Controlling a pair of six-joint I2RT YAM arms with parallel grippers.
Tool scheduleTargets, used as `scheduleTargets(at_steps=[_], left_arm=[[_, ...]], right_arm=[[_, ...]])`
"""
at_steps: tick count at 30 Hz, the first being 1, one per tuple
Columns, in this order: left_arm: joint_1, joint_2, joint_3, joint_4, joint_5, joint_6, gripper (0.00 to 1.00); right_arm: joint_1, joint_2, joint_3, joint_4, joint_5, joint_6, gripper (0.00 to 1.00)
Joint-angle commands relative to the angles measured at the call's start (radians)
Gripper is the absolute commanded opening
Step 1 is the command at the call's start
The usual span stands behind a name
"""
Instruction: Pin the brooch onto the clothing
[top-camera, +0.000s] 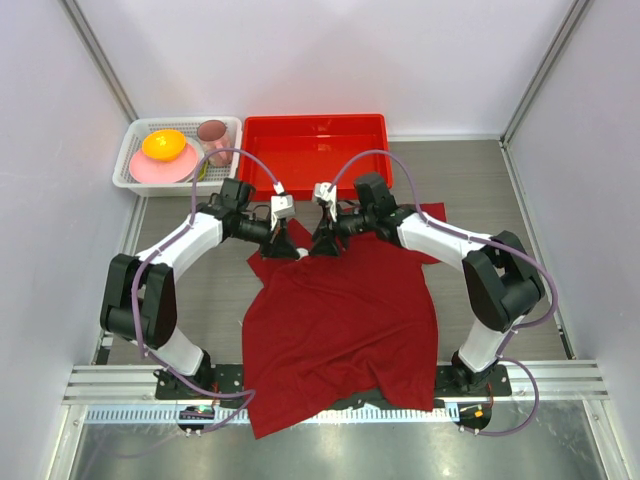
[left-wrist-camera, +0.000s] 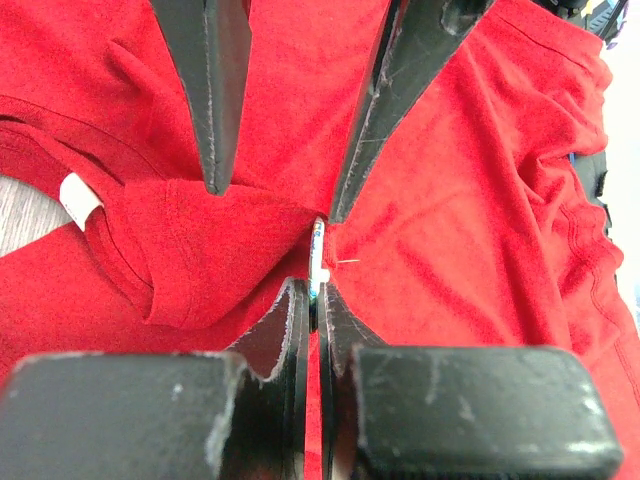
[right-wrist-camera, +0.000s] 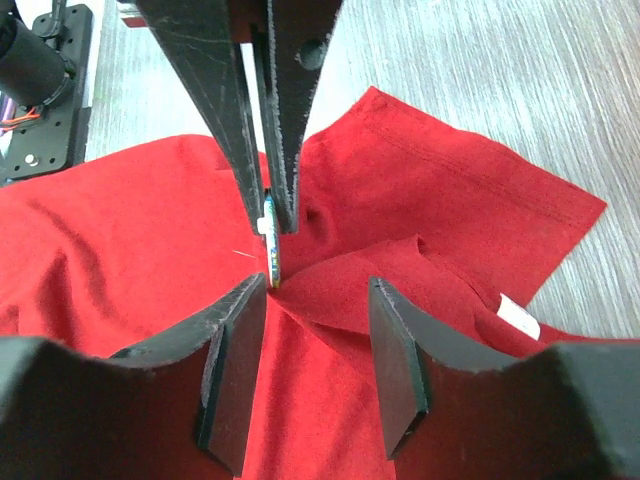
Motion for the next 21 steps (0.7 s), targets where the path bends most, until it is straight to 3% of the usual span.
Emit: scheduleTargets(at_steps=[1,6,15,18,19,21], left_arm=[[0.006,-0.011,0.029,-0.026,0.058,0.038,0.03],[0.004,-0.004,0.034,-0.024,0.058,0.033,0.04],[0.004,-0.004,0.037,-0.03,0.06,0.024,0.05],[0.004,-0.006,0.037,-0.032,0.061,0.009,0.07],[0.006,-0.009,0.037,-0.027,0.061,0.001,0.08],[0.007,-0.012,0.034,-0.015,0.06,-0.031,0.12]], right_arm=[[0.014,-0.029,0.003,0.049,-0.062,-0.013,0.5],[0.027,-0.029,0.003,0.035,-0.075,-0.031,0.46],[0.057,0.005,0.035,-0.014,-0.016,-0.051,0.26],[0.061,0.015,0.057,-0.037,-0.004,-0.053,0.16],[0.061,0.019,0.074,-0.057,-0.004,-0.054,0.04],[0.061,0.022,0.08,-0.06,-0.009,-0.044,0.01]])
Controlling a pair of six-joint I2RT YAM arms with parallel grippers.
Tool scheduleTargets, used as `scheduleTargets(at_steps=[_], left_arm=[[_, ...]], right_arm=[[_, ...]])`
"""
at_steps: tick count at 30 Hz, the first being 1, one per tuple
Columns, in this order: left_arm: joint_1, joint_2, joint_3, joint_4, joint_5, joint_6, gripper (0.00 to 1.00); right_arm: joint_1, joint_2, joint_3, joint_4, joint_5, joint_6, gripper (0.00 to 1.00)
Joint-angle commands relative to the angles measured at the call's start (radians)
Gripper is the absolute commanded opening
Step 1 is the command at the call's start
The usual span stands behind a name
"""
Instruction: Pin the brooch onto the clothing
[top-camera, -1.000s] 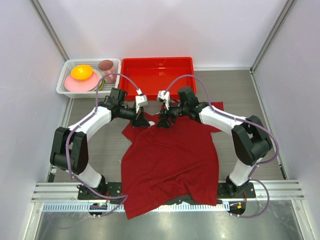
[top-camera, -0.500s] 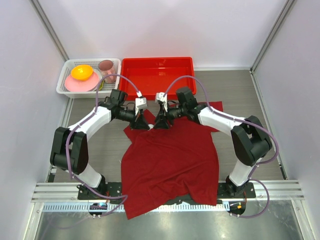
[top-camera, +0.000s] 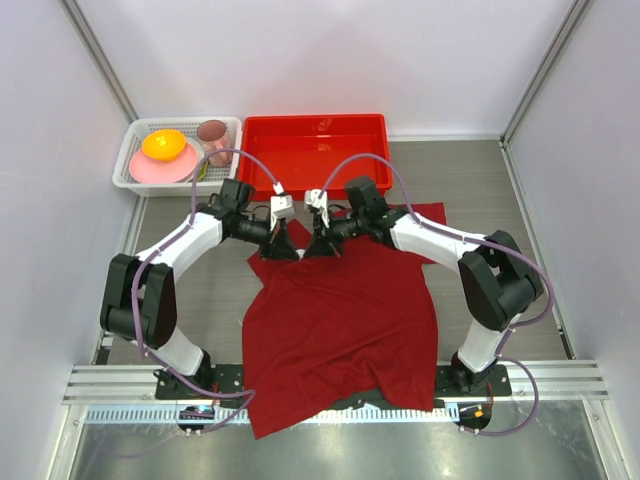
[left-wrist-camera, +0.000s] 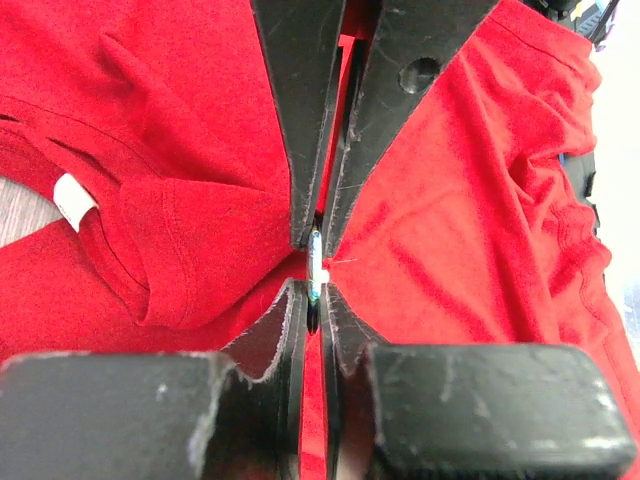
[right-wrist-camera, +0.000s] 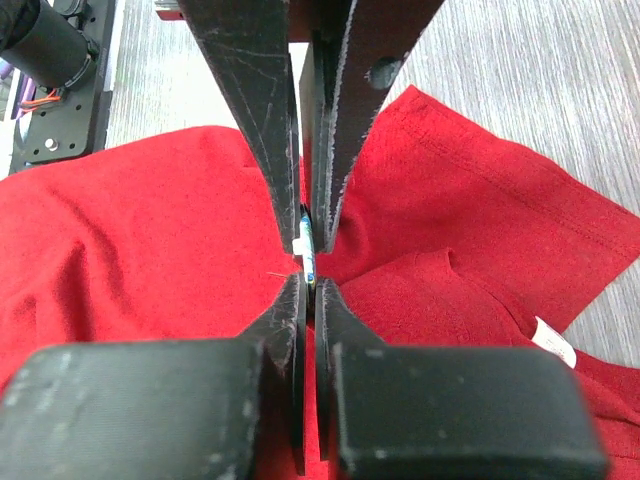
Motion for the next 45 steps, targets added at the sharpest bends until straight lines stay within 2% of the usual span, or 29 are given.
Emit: scheduleTargets(at_steps=[1,4,10,13,18,22,27,31,37,39,43,45], left_arm=[[0.007,-0.018,0.031,0.022,0.045,-0.05,0.18],[0.024,-0.032,-0.001,0.073,0.039,-0.099,0.27],[0.071,-0.063,-0.061,0.148,0.037,-0.153,0.34],[0.076,-0.072,-0.086,0.193,0.03,-0.17,0.35],[0.09,-0.092,-0.126,0.34,0.034,-0.292,0.34],[0.09,-0.096,-0.138,0.395,0.036,-0.348,0.34],[0.09,-0.096,-0.149,0.466,0.039,-0.421,0.33],[0.088,-0.086,-0.149,0.467,0.051,-0.426,0.13],[0.088,-0.075,-0.139,0.467,0.077,-0.432,0.01],[0.088,-0.073,-0.138,0.467,0.085,-0.432,0.01],[0.082,-0.075,-0.133,0.469,0.096,-0.432,0.11],[0.082,-0.073,-0.132,0.467,0.09,-0.432,0.11]], right_arm=[[0.008,0.008,0.055,-0.004,0.001,0.001,0.01],[-0.003,-0.001,0.034,0.059,-0.007,0.065,0.01],[-0.033,-0.006,-0.002,0.184,-0.031,0.189,0.01],[-0.041,0.0,-0.006,0.221,-0.054,0.237,0.01],[-0.044,-0.001,-0.012,0.229,-0.065,0.246,0.01],[-0.046,-0.006,-0.02,0.235,-0.068,0.254,0.01],[-0.046,-0.007,-0.025,0.248,-0.073,0.263,0.01],[-0.047,-0.007,-0.026,0.261,-0.077,0.274,0.01],[-0.047,-0.006,-0.023,0.249,-0.097,0.259,0.01],[-0.046,-0.004,-0.023,0.243,-0.096,0.253,0.01],[-0.046,0.003,-0.014,0.246,-0.094,0.256,0.01],[-0.047,0.009,-0.011,0.257,-0.094,0.266,0.01]])
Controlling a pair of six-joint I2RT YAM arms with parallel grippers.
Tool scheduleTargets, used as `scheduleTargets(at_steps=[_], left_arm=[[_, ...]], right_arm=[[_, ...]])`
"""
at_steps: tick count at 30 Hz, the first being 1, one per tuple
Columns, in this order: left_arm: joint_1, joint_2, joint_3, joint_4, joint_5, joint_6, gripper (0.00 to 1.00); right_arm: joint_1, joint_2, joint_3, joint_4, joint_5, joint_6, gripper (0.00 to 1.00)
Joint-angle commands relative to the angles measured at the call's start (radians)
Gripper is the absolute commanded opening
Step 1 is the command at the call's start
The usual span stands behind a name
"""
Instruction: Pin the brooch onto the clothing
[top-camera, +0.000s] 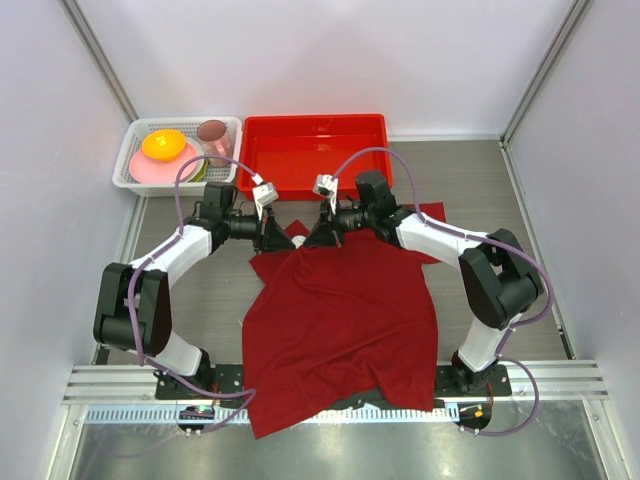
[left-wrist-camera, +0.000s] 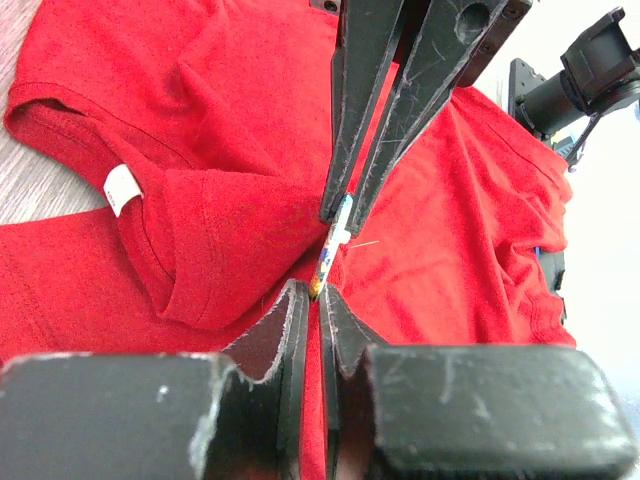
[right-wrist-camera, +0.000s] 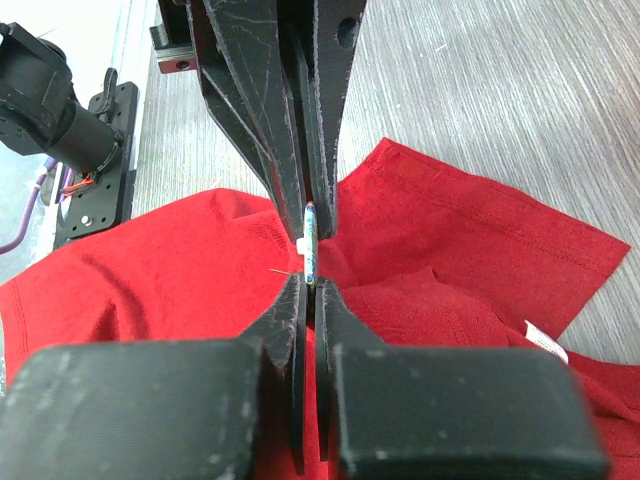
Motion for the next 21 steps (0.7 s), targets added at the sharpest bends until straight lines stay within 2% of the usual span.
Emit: scheduleTargets(at_steps=[1,9,13,17,20,21], left_arm=[[-0.001,-0.016,0.017,0.068,0.035,-0.007,0.11],[-0.001,-0.009,0.014,0.068,0.035,-0.01,0.12],[0.0,-0.009,0.017,0.067,0.023,-0.01,0.2],[-0.001,-0.007,0.015,0.07,0.019,-0.007,0.23],[-0.001,-0.006,0.014,0.065,0.018,-0.007,0.19],[-0.001,-0.006,0.012,0.064,0.018,-0.008,0.13]], right_arm=[[0.008,0.001,0.022,0.05,-0.048,0.007,0.01],[0.01,0.004,0.023,0.05,-0.051,0.007,0.01],[0.01,0.006,0.025,0.05,-0.051,0.015,0.01],[0.008,0.008,0.025,0.053,-0.049,0.016,0.01],[0.01,0.008,0.025,0.056,-0.048,0.023,0.01],[0.01,0.009,0.023,0.056,-0.048,0.024,0.01]])
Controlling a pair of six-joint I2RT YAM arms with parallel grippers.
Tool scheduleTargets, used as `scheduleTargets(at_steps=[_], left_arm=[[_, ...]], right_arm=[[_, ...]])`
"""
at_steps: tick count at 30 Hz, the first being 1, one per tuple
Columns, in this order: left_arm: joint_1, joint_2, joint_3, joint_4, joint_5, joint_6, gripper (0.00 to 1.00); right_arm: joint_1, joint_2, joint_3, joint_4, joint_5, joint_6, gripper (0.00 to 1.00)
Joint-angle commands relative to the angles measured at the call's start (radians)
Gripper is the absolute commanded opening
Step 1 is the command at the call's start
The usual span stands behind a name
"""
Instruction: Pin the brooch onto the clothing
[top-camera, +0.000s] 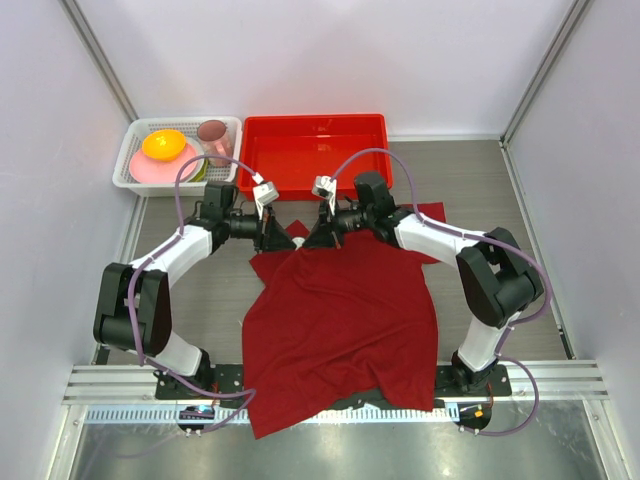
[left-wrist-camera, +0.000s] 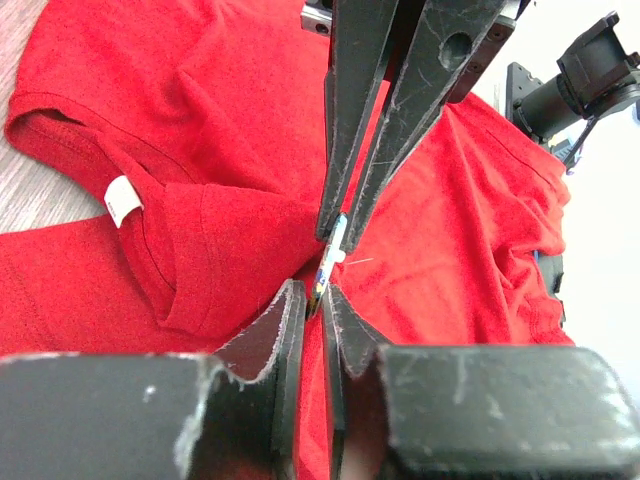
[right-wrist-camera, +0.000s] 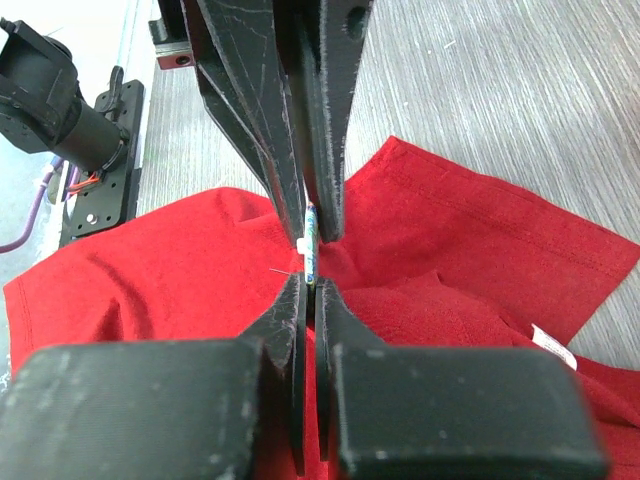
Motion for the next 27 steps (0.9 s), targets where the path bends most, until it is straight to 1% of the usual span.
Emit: scheduleTargets(at_steps=[1,3,5,6,9,12,14,15,16,18,19,20,21,22,23,24,25,26,27], left_arm=[[-0.001,-0.006,0.012,0.042,0.018,0.012,0.11],[-0.001,-0.006,0.012,0.024,0.018,0.032,0.1],[-0.001,-0.005,0.014,0.001,0.021,0.051,0.14],[-0.001,-0.006,0.014,-0.007,0.022,0.057,0.18],[-0.001,-0.006,0.015,-0.033,0.018,0.083,0.22],[-0.001,-0.002,0.017,-0.044,0.015,0.086,0.22],[-0.001,0.001,0.018,-0.044,0.015,0.084,0.16],[-0.001,0.001,0.02,-0.045,0.007,0.083,0.07],[-0.001,0.001,0.021,-0.044,0.004,0.081,0.03],[-0.001,0.001,0.024,-0.044,0.007,0.083,0.0],[-0.001,0.001,0.026,-0.045,0.009,0.081,0.0],[-0.001,0.002,0.029,-0.047,0.015,0.081,0.0],[-0.001,0.004,0.03,-0.053,0.018,0.086,0.0],[-0.001,0.005,0.036,-0.079,0.024,0.116,0.0],[-0.001,0.005,0.041,-0.09,0.027,0.129,0.0],[-0.001,0.008,0.043,-0.102,0.031,0.147,0.0],[-0.001,0.008,0.05,-0.131,0.044,0.161,0.0],[-0.001,0.01,0.052,-0.136,0.051,0.181,0.0],[-0.001,0.013,0.055,-0.141,0.058,0.19,0.0]], right_arm=[[0.007,-0.005,0.025,0.05,-0.03,0.015,0.01],[0.007,-0.005,0.023,0.05,-0.03,0.017,0.01],[0.007,-0.006,0.023,0.053,-0.028,0.018,0.01],[0.007,-0.006,0.023,0.053,-0.028,0.018,0.01],[0.007,-0.008,0.023,0.057,-0.028,0.022,0.01],[0.007,-0.008,0.022,0.061,-0.03,0.029,0.01],[0.007,-0.009,0.022,0.063,-0.031,0.031,0.01],[0.007,-0.009,0.02,0.063,-0.033,0.029,0.01],[0.007,-0.011,0.02,0.063,-0.034,0.026,0.01],[0.006,-0.011,0.023,0.041,-0.042,0.012,0.01],[0.007,-0.011,0.028,0.021,-0.045,-0.026,0.03],[0.006,-0.014,0.035,-0.026,-0.051,-0.05,0.18],[0.006,-0.012,0.047,-0.061,-0.054,-0.09,0.25],[0.004,-0.018,0.054,-0.1,-0.06,-0.172,0.34],[-0.004,-0.022,0.058,-0.18,-0.071,-0.222,0.37],[-0.008,-0.026,0.072,-0.221,-0.085,-0.269,0.4],[-0.013,-0.032,0.078,-0.259,-0.106,-0.375,0.45],[-0.016,-0.035,0.084,-0.325,-0.108,-0.417,0.46],[-0.014,-0.037,0.089,-0.348,-0.108,-0.457,0.47]])
